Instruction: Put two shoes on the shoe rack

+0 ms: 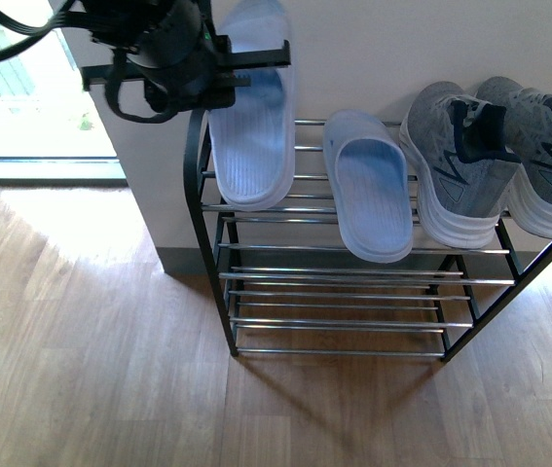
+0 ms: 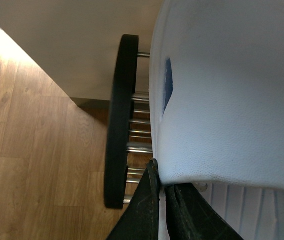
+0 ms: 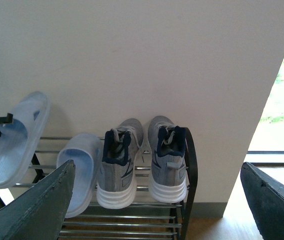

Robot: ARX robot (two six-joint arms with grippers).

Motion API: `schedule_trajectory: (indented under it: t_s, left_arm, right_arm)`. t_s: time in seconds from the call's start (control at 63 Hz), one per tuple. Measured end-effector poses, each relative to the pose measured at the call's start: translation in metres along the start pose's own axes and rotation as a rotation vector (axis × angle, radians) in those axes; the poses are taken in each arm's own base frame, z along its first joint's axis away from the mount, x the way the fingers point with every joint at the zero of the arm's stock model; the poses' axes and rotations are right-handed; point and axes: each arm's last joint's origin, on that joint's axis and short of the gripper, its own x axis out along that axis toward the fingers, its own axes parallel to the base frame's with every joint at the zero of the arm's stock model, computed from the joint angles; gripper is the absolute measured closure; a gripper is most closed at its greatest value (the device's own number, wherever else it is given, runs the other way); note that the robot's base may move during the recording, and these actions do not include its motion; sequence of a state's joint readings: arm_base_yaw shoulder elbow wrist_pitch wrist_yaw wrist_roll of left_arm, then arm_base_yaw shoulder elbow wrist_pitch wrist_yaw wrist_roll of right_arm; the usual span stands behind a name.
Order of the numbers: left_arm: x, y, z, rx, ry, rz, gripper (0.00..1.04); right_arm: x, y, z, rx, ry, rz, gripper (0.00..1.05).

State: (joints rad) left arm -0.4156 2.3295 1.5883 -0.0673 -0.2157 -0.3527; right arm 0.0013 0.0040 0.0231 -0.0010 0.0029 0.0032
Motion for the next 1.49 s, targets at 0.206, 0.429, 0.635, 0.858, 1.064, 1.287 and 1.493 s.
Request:
schedule_trajectory:
  t_s: [0.206, 0.429, 0.635, 0.858, 1.064, 1.287, 1.493]
  left_arm:
    - [0.024, -0.009, 0.005, 0.047, 0.026, 0.024, 1.03]
    - [0.041, -0.018, 0.0, 0.077, 0.097, 0.017, 1.03]
    - [0.044, -0.024, -0.007, 0.107, 0.146, 0.012, 0.83]
    - [0.032, -0.024, -0.003, 0.108, 0.092, 0.032, 0.46]
    - [-0.019, -0.015, 0.014, 0.051, -0.072, 0.063, 0.12]
    - [-0.099, 0.018, 0.02, -0.028, -0.259, 0.116, 0.09]
    - [-0.174, 0.066, -0.007, -0.072, -0.348, 0.242, 0.09]
  right_arm:
    - [0.0, 0.0, 0.0, 0.0, 0.0, 0.0, 0.09]
    - [0.0, 0.0, 0.0, 0.0, 0.0, 0.0, 0.09]
    - [0.0, 0.0, 0.0, 0.0, 0.0, 0.0, 0.09]
    - [0.0, 0.0, 0.0, 0.0, 0.0, 0.0, 0.09]
    - [0.0, 0.0, 0.0, 0.0, 0.0, 0.0, 0.09]
    - [0.0, 0.0, 0.0, 0.0, 0.0, 0.0, 0.09]
    - [0.0, 0.0, 0.0, 0.0, 0.0, 0.0, 0.09]
